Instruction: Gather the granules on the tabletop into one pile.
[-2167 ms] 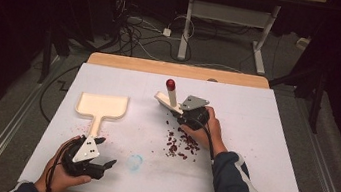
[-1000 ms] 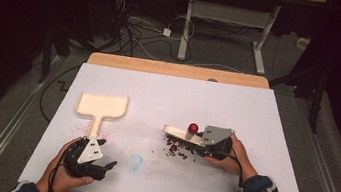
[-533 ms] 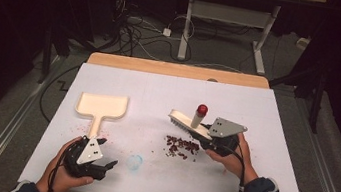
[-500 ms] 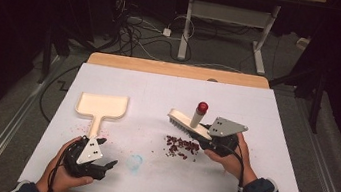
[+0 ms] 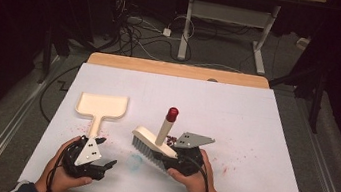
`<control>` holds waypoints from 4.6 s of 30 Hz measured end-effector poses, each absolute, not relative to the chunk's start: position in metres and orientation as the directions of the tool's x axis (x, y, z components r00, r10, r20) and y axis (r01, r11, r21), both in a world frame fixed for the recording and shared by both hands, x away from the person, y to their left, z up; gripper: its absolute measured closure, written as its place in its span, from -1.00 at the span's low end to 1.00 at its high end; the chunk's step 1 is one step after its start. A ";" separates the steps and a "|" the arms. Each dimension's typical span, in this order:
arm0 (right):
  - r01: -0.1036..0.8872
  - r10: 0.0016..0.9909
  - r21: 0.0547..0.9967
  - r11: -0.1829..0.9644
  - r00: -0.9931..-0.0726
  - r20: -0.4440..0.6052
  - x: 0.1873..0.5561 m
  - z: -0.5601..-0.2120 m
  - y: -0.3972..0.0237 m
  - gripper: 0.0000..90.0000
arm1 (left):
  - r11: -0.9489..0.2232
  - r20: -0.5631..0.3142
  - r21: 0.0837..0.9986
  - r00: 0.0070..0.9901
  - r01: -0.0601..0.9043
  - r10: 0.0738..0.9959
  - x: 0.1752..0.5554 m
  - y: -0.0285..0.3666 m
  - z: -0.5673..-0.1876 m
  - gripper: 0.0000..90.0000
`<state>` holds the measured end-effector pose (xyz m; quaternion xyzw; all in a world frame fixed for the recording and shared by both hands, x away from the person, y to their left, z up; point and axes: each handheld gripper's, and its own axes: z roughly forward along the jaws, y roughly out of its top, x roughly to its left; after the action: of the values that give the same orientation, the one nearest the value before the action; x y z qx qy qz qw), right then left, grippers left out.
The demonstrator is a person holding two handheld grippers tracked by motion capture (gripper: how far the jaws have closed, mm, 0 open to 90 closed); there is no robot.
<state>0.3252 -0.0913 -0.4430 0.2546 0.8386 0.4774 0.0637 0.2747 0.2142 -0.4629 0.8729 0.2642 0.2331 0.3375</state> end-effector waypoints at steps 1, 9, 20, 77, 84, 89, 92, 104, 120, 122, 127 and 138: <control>0.375 0.503 0.826 0.420 -0.854 0.132 0.325 -0.448 -0.089 0.51 | -0.635 0.228 0.710 0.754 0.303 0.616 0.275 0.214 -0.463 -0.49; 0.426 0.586 0.809 0.405 -0.800 0.128 0.340 -0.453 -0.103 0.51 | -0.656 0.236 0.689 0.760 0.308 0.605 0.276 0.211 -0.466 -0.49; 0.443 0.641 0.800 0.405 -0.761 0.097 0.357 -0.449 -0.133 0.51 | -0.668 0.235 0.678 0.771 0.307 0.592 0.275 0.209 -0.467 -0.50; 0.176 0.620 0.865 0.470 -0.763 -0.182 0.387 -0.437 -0.206 0.51 | -0.685 0.234 0.664 0.787 0.300 0.571 0.277 0.204 -0.470 -0.50; 0.204 0.666 0.806 0.556 -0.689 -0.285 0.381 -0.453 -0.188 0.51 | -0.687 0.237 0.662 0.787 0.299 0.570 0.276 0.204 -0.469 -0.50; 0.199 0.654 0.793 0.576 -0.694 -0.301 0.366 -0.459 -0.168 0.50 | -0.686 0.236 0.663 0.787 0.298 0.570 0.276 0.204 -0.469 -0.50; 0.202 0.668 0.803 0.560 -0.684 -0.294 0.359 -0.459 -0.156 0.50 | -0.687 0.237 0.663 0.787 0.297 0.569 0.276 0.204 -0.469 -0.50; 0.190 0.711 0.839 0.510 -0.642 -0.287 0.354 -0.448 -0.141 0.50 | -0.685 0.237 0.666 0.786 0.297 0.571 0.276 0.205 -0.469 -0.50; 0.308 0.715 0.920 0.241 -0.698 0.047 0.334 -0.441 -0.084 0.50 | -0.688 0.247 0.664 0.784 0.291 0.570 0.276 0.206 -0.468 -0.50; 0.340 0.719 0.908 0.244 -0.692 0.066 0.338 -0.450 -0.076 0.50 | -0.685 0.237 0.666 0.786 0.297 0.571 0.275 0.206 -0.468 -0.50; 0.394 0.782 0.884 0.251 -0.621 0.055 0.344 -0.463 -0.074 0.51 | -0.684 0.245 0.669 0.783 0.290 0.572 0.275 0.209 -0.467 -0.50; 0.521 0.853 0.838 0.162 -0.501 0.146 0.330 -0.460 -0.122 0.51 | -0.695 0.250 0.660 0.789 0.285 0.561 0.273 0.207 -0.467 -0.50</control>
<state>0.3304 -0.1225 -0.4604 0.4645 0.7396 0.4508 0.1842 0.2733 0.2069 -0.4668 0.8935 0.2367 0.2220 0.3105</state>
